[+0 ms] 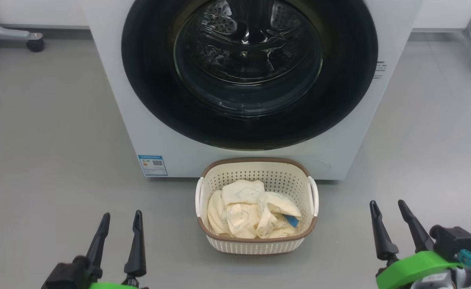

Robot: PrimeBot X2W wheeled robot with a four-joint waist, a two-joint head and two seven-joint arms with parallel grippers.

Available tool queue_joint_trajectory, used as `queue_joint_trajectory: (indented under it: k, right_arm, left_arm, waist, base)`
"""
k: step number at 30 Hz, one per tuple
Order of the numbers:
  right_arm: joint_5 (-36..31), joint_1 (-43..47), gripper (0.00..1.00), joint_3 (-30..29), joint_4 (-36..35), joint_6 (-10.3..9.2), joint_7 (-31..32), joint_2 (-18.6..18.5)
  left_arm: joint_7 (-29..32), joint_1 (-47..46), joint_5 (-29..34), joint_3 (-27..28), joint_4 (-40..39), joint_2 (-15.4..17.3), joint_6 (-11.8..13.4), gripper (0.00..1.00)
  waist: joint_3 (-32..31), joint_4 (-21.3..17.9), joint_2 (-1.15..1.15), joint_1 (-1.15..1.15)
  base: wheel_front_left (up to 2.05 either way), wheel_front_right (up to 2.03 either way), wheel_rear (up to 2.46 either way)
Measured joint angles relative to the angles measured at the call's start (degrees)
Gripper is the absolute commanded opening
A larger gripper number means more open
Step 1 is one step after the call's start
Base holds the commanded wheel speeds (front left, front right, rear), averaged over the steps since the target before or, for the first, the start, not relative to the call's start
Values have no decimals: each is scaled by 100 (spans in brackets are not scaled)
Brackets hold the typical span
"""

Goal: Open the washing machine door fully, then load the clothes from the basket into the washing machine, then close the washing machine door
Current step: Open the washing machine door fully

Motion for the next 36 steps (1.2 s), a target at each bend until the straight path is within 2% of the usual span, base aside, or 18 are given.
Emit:
queue_joint_trajectory:
  k: [21, 36]
  right_arm:
    - [1, 1, 100, -33, 1, 0, 0, -12]
    - [9, 1, 100, -25, 0, 0, 0, 8]
  left_arm:
    - [0, 12, -16, -65, 2, -27, -1, 100]
    - [0, 13, -59, -51, 2, -19, 0, 100]
  waist:
    - [13, -25, 0, 0]
    - [11, -44, 0, 0]
  base:
    - [112, 122, -234]
    - [26, 26, -52]
